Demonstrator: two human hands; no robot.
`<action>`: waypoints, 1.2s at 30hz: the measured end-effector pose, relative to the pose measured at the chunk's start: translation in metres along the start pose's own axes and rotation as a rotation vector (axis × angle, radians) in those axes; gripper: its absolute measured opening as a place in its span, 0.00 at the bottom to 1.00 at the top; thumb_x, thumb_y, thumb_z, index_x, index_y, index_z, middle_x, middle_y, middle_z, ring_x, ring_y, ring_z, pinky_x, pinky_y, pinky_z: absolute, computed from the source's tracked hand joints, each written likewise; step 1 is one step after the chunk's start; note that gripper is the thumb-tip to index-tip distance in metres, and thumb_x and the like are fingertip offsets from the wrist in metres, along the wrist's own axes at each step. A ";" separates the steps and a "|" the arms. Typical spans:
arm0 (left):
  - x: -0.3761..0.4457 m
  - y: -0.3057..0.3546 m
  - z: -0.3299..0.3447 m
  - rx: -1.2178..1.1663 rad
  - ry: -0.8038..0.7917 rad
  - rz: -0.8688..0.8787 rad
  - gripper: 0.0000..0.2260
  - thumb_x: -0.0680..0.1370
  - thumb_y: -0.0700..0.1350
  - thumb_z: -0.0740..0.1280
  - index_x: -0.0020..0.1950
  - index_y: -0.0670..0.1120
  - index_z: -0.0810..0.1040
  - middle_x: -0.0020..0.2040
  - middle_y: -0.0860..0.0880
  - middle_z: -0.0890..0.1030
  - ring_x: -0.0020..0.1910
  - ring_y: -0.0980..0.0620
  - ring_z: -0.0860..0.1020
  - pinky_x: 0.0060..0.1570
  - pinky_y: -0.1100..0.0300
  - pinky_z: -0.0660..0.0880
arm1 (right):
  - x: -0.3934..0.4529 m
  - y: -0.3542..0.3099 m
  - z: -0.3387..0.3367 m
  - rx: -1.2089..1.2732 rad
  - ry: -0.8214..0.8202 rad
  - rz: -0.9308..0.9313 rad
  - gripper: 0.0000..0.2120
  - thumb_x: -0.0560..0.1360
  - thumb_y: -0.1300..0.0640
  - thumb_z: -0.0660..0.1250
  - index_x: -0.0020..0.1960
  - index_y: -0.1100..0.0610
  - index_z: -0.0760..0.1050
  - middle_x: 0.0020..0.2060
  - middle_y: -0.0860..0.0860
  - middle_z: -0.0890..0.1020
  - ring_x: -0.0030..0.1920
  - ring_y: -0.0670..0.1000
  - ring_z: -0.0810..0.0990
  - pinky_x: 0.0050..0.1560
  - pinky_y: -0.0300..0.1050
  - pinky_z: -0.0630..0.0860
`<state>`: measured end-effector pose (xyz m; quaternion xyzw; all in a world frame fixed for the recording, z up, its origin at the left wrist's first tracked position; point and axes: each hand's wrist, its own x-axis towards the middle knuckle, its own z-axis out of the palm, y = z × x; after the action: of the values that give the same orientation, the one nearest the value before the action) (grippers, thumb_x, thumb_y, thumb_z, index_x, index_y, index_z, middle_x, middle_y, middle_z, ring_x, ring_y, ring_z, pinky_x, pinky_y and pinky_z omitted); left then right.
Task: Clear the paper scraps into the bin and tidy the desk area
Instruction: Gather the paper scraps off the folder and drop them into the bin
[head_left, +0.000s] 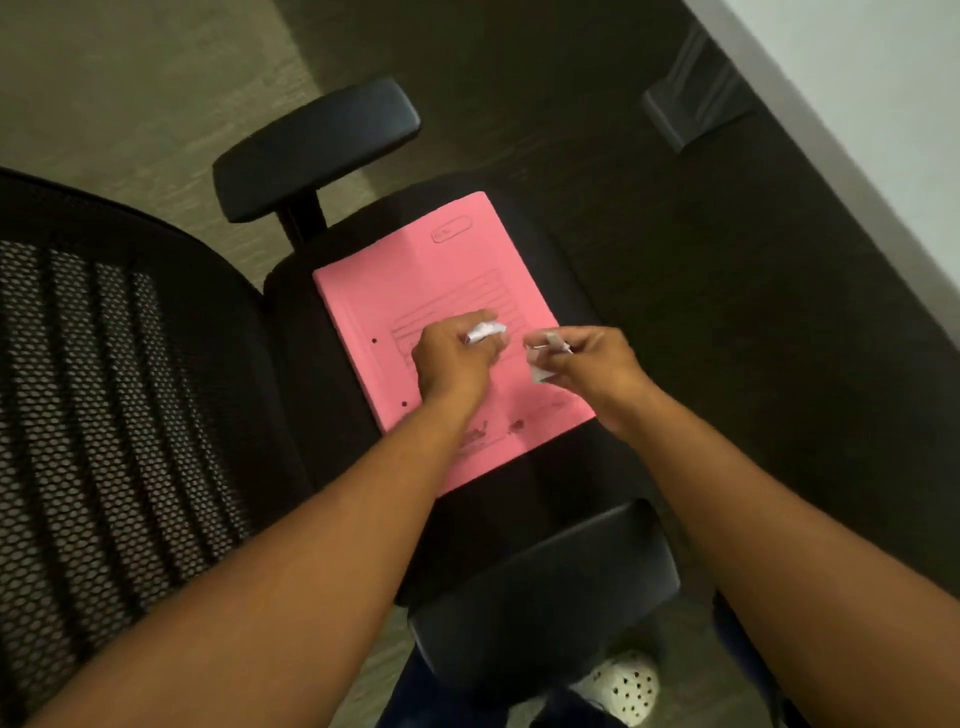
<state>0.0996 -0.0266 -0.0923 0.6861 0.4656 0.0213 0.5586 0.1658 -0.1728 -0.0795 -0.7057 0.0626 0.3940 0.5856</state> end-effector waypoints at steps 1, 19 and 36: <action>-0.016 0.003 0.011 -0.052 -0.038 -0.006 0.15 0.76 0.38 0.78 0.61 0.49 0.88 0.57 0.50 0.88 0.46 0.56 0.86 0.54 0.58 0.85 | -0.014 0.003 -0.019 0.079 0.006 0.018 0.09 0.76 0.67 0.74 0.51 0.54 0.86 0.49 0.52 0.88 0.52 0.53 0.87 0.51 0.44 0.85; -0.338 -0.048 0.254 0.183 -0.907 -0.089 0.10 0.77 0.37 0.77 0.53 0.50 0.86 0.53 0.51 0.87 0.54 0.53 0.86 0.48 0.59 0.86 | -0.303 0.244 -0.271 0.977 0.620 0.213 0.08 0.77 0.68 0.72 0.55 0.60 0.84 0.51 0.55 0.89 0.49 0.49 0.89 0.45 0.41 0.84; -0.450 -0.156 0.376 0.497 -1.025 -0.507 0.09 0.85 0.55 0.66 0.52 0.51 0.75 0.49 0.48 0.78 0.59 0.36 0.82 0.45 0.46 0.83 | -0.388 0.397 -0.356 1.095 0.870 0.322 0.10 0.82 0.60 0.69 0.60 0.49 0.76 0.61 0.56 0.79 0.51 0.55 0.81 0.44 0.50 0.81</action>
<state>-0.0445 -0.6146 -0.1353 0.5865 0.2777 -0.5531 0.5224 -0.1447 -0.7507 -0.1426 -0.3857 0.5825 0.0704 0.7120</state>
